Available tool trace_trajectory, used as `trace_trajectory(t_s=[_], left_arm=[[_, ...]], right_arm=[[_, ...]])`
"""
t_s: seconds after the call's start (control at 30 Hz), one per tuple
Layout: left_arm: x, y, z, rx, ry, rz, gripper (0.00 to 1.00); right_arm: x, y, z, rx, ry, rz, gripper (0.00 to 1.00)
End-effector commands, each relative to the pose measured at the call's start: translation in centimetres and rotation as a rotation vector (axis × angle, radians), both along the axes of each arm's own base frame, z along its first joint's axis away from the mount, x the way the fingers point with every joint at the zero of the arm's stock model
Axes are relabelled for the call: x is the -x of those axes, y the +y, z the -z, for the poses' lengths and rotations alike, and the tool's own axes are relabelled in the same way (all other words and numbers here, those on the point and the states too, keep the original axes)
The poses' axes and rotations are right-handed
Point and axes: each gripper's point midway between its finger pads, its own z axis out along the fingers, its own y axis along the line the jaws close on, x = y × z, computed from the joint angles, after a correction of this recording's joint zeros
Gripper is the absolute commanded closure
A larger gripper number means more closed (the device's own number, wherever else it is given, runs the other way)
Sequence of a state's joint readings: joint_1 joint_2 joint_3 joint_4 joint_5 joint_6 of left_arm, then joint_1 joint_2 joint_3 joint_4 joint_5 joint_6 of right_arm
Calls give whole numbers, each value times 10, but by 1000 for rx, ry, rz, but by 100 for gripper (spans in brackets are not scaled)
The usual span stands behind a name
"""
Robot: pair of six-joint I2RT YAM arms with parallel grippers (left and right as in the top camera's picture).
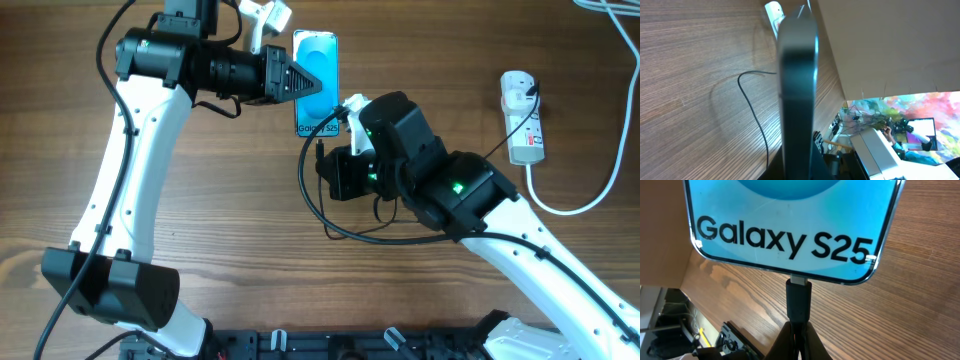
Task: Plug charger to phone and switch on socket
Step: 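Push the USB-C plug up into the phone's bottom port with right gripper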
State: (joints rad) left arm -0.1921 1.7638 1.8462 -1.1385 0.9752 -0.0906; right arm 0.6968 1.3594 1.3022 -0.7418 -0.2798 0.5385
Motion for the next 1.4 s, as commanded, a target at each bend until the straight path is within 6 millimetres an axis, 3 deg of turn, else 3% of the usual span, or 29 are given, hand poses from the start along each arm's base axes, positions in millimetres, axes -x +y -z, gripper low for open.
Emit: trace_trajectory(t_s=[0.0, 1.37], left_arm=[[2, -6, -7, 42, -21, 33, 96], [-3, -3, -2, 3, -33, 10, 96]], right_arm=[[-2, 3, -7, -23, -2, 2, 96], [-9, 5, -12, -22, -63, -15, 96]])
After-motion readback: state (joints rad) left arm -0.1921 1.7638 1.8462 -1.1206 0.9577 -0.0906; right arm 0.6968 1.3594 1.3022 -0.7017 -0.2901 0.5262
